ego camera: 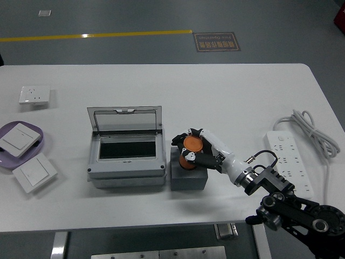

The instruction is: Pick up the cylinder from the cube,place it in the box,flap close box

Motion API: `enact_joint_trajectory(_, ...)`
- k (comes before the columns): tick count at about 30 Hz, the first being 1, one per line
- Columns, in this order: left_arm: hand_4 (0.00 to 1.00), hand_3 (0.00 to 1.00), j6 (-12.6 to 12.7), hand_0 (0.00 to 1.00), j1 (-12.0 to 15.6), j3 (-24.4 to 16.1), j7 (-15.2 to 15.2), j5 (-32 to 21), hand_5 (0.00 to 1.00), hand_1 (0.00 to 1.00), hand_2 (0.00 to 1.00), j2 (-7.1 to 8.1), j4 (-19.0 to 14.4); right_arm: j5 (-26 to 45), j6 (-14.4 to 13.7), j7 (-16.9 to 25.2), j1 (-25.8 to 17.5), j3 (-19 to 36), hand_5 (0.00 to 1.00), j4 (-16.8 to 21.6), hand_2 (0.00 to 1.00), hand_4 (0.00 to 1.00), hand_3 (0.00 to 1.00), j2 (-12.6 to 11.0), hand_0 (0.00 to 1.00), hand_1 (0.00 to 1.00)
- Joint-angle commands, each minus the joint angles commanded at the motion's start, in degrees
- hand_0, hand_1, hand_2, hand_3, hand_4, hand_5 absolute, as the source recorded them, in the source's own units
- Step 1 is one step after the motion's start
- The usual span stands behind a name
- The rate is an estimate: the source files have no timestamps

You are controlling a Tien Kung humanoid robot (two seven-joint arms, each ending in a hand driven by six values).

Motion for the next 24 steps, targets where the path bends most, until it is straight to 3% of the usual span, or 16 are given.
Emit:
enact_joint_trajectory(5, 0.680, 0.683, -0.1, 0.669, 0.0, 0.0, 0.0, -0.1, 0.217, 0.681, 0.658, 0.08, 0.0, 2.2, -0.5, 0.5, 0.2, 1.2, 0.002, 1.8, 0.485, 0.108, 0.380, 0.0, 0.652, 0.555)
enact_joint_trajectory(13, 0.681, 0.683, -0.2, 0.669, 0.0, 0.1, 0.0, -0.3, 0.219, 0.682, 0.658, 0.23, 0.1, 6.2, -2.2, -0.3, 3.5, 1.0, 0.002, 8.0, 0.480, 0.119, 0.359, 0.9, 0.657, 0.543)
enact_joint_trajectory(14, 0.681, 0.685, -0.2, 0.669, 0.0, 0.1, 0.0, -0.4, 0.226, 0.682, 0.661, 0.25, 0.1, 6.4, -2.3, -0.6, 4.4, 0.5, 0.002, 8.7, 0.393, 0.131, 0.287, 1.3, 0.489, 0.424)
enact_joint_trajectory(19, 0.681, 0.685, -0.3, 0.669, 0.0, 0.4, 0.0, -0.5, 0.226, 0.682, 0.661, 0.42, 0.1, 6.1, -1.9, -3.2, 9.3, -3.4, 0.002, 9.8, 0.393, 0.131, 0.287, 3.3, 0.489, 0.424)
enact_joint_trajectory(20, 0.680, 0.685, -0.3, 0.669, -0.1, 0.4, 0.0, -0.6, 0.228, 0.681, 0.661, 0.49, 0.1, 5.4, -1.8, -4.2, 10.6, -4.3, 0.002, 9.6, 0.342, 0.025, 0.246, 3.7, 0.179, 0.266)
enact_joint_trajectory(24, 0.680, 0.685, -0.2, 0.669, 0.0, 0.9, 0.0, -0.9, 0.228, 0.681, 0.661, 0.66, 0.1, 0.7, -1.6, -9.1, 14.8, -6.8, 0.002, 8.0, 0.342, 0.025, 0.246, 5.6, 0.179, 0.266)
